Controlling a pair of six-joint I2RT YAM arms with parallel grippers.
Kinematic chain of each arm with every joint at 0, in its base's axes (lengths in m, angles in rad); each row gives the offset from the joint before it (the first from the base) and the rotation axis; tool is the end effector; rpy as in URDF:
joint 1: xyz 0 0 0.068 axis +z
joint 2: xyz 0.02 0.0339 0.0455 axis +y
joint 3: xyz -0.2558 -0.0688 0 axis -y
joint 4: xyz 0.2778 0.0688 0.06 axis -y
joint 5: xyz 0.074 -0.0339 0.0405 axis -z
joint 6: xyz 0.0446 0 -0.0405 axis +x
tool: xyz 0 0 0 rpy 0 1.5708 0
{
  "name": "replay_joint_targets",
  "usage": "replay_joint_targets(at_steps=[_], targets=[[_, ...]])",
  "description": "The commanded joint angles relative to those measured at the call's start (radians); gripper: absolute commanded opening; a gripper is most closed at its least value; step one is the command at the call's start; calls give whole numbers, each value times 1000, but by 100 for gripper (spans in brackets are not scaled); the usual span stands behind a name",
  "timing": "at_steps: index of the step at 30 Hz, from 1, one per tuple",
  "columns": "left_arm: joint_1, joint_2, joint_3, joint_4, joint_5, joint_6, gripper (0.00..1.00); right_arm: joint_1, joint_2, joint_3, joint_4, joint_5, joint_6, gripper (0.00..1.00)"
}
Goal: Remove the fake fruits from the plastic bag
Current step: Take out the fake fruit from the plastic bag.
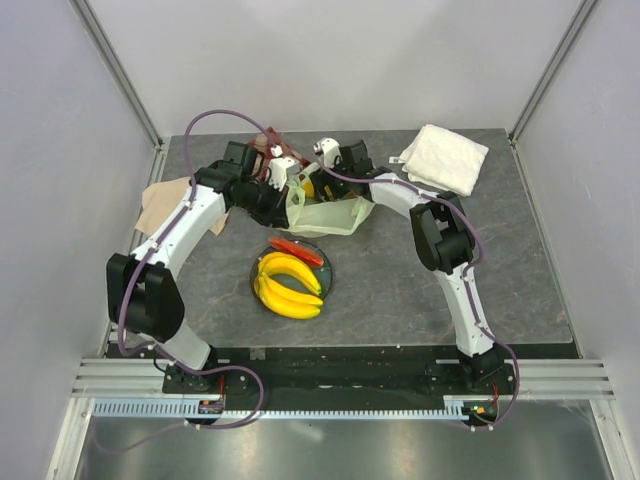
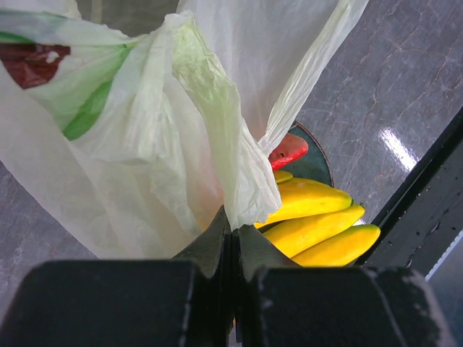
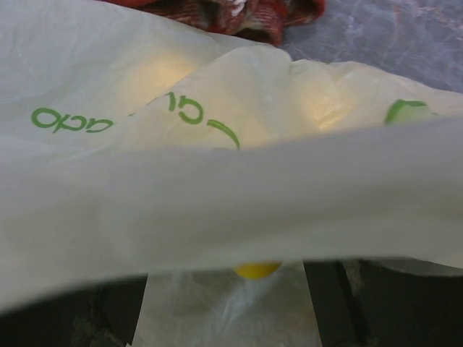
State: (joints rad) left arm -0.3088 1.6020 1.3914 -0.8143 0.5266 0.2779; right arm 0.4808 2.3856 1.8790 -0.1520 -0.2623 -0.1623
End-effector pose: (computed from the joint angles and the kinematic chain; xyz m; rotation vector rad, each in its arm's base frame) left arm 0.3463 -0.1340 0.2736 0.9119 2.3604 -0.6910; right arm 0.5007 0.2742 0.1350 -0.8449 2.0781 0.4657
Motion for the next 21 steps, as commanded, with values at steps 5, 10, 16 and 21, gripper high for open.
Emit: replay_joint_targets(at_steps=[5, 10, 16, 21], targets=[[2, 42, 87, -11, 15, 3, 2, 10, 66, 94, 29, -66, 21, 69], [4, 59, 110, -8, -10, 4, 1, -13, 17, 86, 29, -72, 67, 42], [11, 67, 115, 33, -37, -19, 1, -57, -195, -59, 17, -130, 50, 32], [11, 93, 156, 55, -54, -32, 2, -67, -403, -182, -41, -186, 23, 30]])
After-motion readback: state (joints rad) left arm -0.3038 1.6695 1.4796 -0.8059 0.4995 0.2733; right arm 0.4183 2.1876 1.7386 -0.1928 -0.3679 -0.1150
